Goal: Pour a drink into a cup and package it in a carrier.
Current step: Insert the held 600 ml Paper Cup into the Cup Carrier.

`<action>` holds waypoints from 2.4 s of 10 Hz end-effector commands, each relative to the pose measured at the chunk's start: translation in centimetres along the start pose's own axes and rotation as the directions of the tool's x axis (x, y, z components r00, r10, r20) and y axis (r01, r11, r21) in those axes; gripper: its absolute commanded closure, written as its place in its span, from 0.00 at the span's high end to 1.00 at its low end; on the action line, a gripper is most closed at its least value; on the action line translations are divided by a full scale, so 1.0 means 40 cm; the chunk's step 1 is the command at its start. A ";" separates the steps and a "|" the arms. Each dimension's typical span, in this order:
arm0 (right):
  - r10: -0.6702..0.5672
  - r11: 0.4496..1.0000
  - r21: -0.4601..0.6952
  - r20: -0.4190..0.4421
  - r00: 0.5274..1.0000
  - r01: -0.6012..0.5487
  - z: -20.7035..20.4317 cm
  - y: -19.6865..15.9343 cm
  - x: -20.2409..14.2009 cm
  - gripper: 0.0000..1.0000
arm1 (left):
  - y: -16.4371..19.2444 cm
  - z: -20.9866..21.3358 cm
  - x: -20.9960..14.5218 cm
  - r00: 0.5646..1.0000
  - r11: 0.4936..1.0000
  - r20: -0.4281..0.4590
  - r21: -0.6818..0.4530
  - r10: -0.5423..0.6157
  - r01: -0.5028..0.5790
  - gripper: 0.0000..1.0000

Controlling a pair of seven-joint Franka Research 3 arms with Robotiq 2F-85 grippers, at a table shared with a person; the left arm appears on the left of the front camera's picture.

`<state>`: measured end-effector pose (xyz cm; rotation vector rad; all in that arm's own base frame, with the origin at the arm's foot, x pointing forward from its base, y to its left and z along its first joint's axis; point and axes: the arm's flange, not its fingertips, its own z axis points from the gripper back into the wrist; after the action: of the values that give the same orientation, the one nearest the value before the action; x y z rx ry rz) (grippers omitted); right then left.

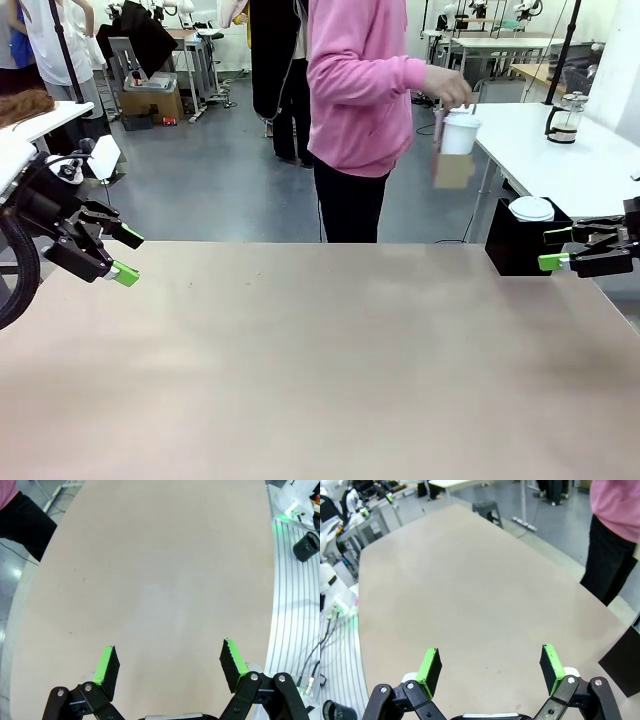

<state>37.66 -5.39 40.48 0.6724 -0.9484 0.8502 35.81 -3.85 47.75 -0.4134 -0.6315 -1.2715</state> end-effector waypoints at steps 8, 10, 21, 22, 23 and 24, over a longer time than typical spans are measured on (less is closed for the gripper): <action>0.015 1.000 -0.003 0.002 1.000 -0.015 0.000 -0.001 0.002 1.00 | 0.001 0.000 0.000 1.000 1.000 0.027 -0.006 -0.010 0.010 1.00; 0.015 1.000 -0.003 0.002 1.000 -0.015 0.000 -0.001 0.002 1.00 | 0.001 0.000 0.000 1.000 1.000 0.027 -0.006 -0.010 0.010 1.00; 0.015 1.000 -0.003 0.002 1.000 -0.015 0.000 -0.001 0.002 1.00 | 0.001 0.000 0.000 1.000 1.000 0.027 -0.006 -0.010 0.010 1.00; 0.015 1.000 -0.003 0.002 1.000 -0.015 0.000 -0.001 0.002 1.00 | 0.001 0.000 0.000 1.000 1.000 0.027 -0.006 -0.010 0.010 1.00; 0.015 1.000 -0.003 0.002 1.000 -0.015 0.000 -0.001 0.002 1.00 | 0.001 0.000 0.000 1.000 1.000 0.027 -0.006 -0.010 0.010 1.00; 0.015 1.000 -0.003 0.002 1.000 -0.015 0.000 -0.001 0.002 1.00 | 0.001 0.000 0.000 1.000 1.000 0.027 -0.006 -0.010 0.010 1.00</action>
<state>37.66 -5.39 40.48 0.6724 -0.9484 0.8503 35.81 -3.85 47.75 -0.4135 -0.6316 -1.2715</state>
